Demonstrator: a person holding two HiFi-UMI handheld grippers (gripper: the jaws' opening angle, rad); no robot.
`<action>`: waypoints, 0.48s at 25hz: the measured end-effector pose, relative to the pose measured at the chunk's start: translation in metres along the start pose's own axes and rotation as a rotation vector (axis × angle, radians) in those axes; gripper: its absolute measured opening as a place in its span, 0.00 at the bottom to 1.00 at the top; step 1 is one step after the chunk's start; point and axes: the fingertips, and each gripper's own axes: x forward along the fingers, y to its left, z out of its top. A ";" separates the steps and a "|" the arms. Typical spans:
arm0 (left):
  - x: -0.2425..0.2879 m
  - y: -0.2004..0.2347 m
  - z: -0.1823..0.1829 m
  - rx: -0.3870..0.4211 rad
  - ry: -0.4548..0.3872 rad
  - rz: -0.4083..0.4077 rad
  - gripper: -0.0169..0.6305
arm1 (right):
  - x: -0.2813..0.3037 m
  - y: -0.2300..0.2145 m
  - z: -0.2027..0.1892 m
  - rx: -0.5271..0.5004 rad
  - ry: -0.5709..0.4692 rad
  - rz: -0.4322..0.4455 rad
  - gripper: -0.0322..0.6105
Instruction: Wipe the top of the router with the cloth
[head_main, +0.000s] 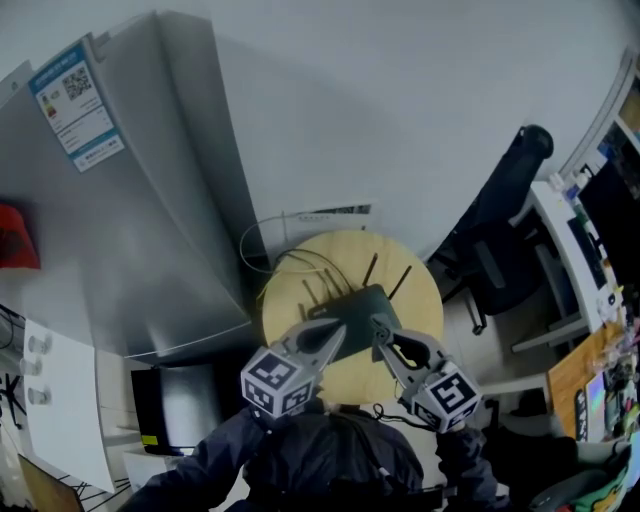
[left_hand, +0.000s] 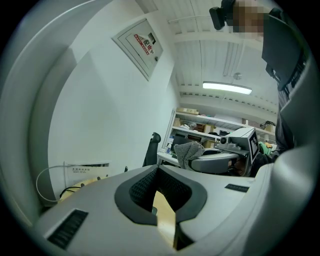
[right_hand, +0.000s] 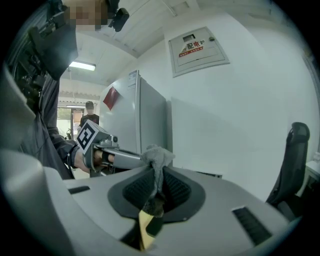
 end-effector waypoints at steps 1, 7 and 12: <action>0.001 0.001 0.001 0.000 -0.001 0.003 0.03 | 0.001 0.000 0.001 -0.006 -0.002 0.002 0.16; 0.007 0.000 0.008 0.003 -0.006 0.007 0.03 | 0.005 -0.003 0.006 -0.022 -0.013 0.017 0.16; 0.011 0.003 0.007 0.000 -0.007 0.013 0.03 | 0.008 -0.008 0.010 -0.025 -0.023 0.022 0.16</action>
